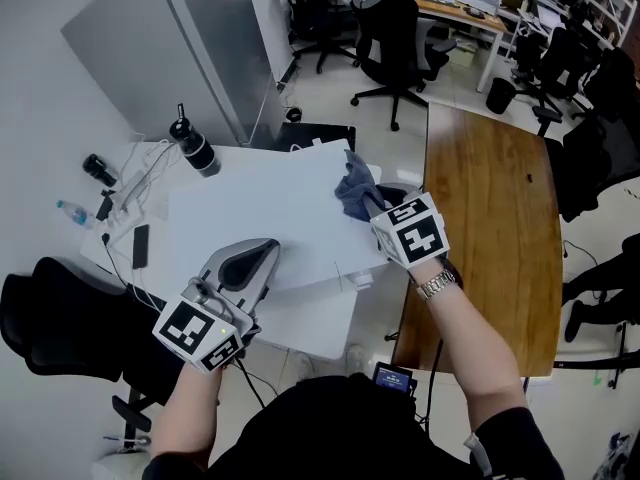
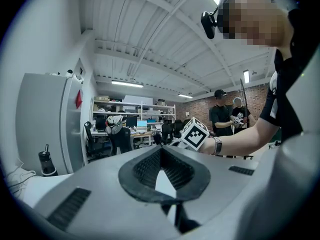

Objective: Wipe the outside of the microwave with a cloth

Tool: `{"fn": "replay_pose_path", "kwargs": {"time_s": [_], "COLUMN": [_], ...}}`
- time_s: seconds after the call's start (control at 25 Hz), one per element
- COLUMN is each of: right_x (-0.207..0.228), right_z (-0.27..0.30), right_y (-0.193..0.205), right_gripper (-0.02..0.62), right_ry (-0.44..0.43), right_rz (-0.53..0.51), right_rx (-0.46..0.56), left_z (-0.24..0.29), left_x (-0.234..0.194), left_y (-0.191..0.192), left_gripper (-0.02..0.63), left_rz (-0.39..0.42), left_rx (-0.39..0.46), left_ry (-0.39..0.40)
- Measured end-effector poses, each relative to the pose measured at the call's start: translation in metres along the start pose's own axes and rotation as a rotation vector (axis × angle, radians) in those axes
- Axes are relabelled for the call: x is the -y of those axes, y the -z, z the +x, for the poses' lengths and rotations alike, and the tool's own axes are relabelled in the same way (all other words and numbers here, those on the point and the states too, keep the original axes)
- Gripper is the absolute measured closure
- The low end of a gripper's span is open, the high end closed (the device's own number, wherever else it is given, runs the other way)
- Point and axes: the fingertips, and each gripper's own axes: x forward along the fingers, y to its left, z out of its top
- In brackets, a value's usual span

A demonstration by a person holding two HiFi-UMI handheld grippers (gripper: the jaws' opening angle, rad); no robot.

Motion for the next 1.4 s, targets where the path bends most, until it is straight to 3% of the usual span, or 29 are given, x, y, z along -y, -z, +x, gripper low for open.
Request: {"fn": "replay_pose_path", "kwargs": {"time_s": [0.72, 1.4], "right_x": [0.04, 0.037], "right_z": [0.009, 0.078], "right_y": [0.041, 0.139], "right_gripper": [0.522, 0.523], "right_ry": [-0.044, -0.117], "right_rz": [0.12, 0.228], "right_rx": [0.077, -0.029], "left_z": [0.025, 0.032], "left_x": [0.022, 0.034], "left_y": [0.01, 0.024], "left_gripper": [0.601, 0.601], "left_rz": [-0.004, -0.001], "left_rx": [-0.057, -0.112], "left_ry": [-0.061, -0.133]}}
